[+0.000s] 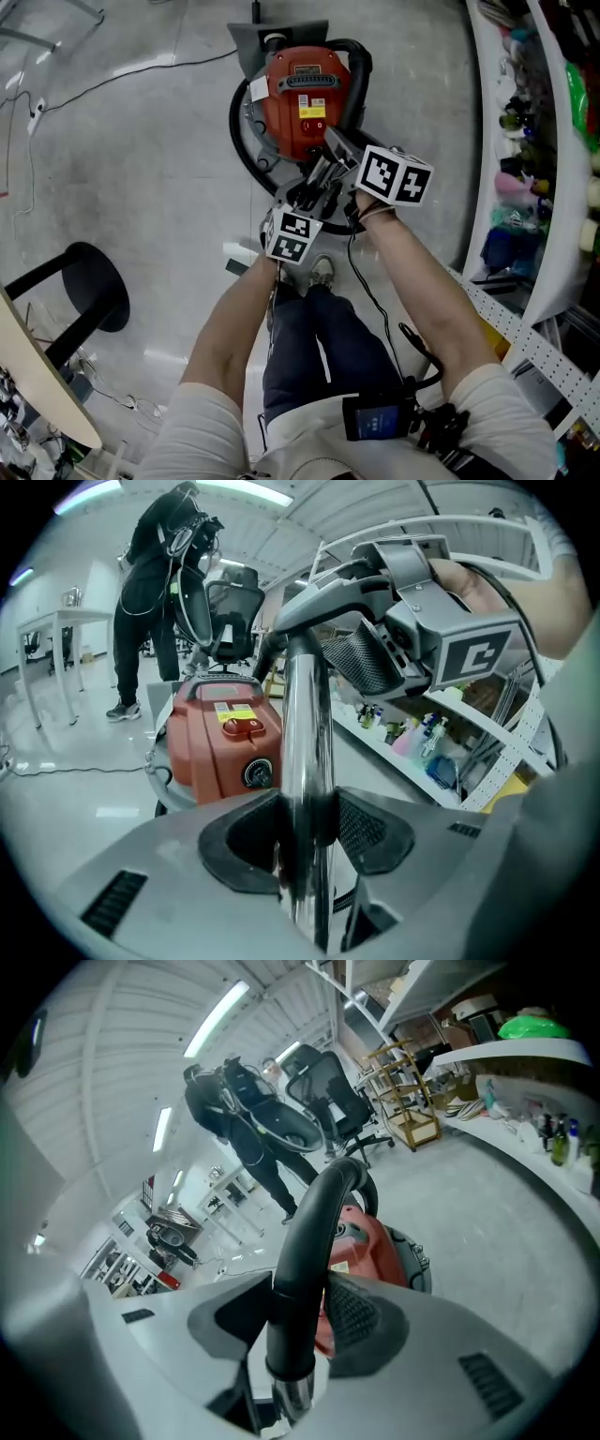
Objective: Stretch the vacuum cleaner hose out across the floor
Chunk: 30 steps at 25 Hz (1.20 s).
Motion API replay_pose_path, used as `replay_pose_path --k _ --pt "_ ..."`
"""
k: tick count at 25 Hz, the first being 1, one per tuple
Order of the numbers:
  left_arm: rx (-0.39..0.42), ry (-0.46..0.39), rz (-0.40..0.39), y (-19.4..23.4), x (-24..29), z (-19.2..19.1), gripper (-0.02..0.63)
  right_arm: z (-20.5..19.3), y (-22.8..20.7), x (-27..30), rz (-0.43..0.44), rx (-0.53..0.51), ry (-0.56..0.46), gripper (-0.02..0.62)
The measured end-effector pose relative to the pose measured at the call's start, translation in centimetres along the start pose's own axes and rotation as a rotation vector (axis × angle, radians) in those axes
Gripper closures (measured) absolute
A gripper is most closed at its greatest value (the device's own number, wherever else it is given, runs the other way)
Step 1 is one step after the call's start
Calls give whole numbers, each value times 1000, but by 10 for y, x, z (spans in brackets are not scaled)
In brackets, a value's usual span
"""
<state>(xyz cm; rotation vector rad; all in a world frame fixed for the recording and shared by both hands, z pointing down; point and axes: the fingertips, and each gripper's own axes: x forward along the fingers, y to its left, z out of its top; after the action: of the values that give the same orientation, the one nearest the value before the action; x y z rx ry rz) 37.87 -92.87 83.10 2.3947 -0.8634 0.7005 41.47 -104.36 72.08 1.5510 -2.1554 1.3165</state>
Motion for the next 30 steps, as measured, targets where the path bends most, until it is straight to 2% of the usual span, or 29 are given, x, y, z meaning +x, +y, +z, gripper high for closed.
replay_pose_path --k 5,10,14,20,25,30 --pt "20 26 11 12 16 24 443 29 -8 10 3 18 -27 420" --pt "-18 -18 46 29 13 64 443 68 14 22 63 -33 -49 420" --pt "-65 -69 108 52 -12 91 443 90 67 29 143 -127 -33 420" --pt "-115 -98 220 66 -81 112 443 86 159 13 279 -261 25 422" --pt "-151 -96 277 52 -145 107 443 66 215 -19 343 -283 90 423" --pt "-166 -88 301 27 -195 114 443 62 251 -58 366 -272 120 423"
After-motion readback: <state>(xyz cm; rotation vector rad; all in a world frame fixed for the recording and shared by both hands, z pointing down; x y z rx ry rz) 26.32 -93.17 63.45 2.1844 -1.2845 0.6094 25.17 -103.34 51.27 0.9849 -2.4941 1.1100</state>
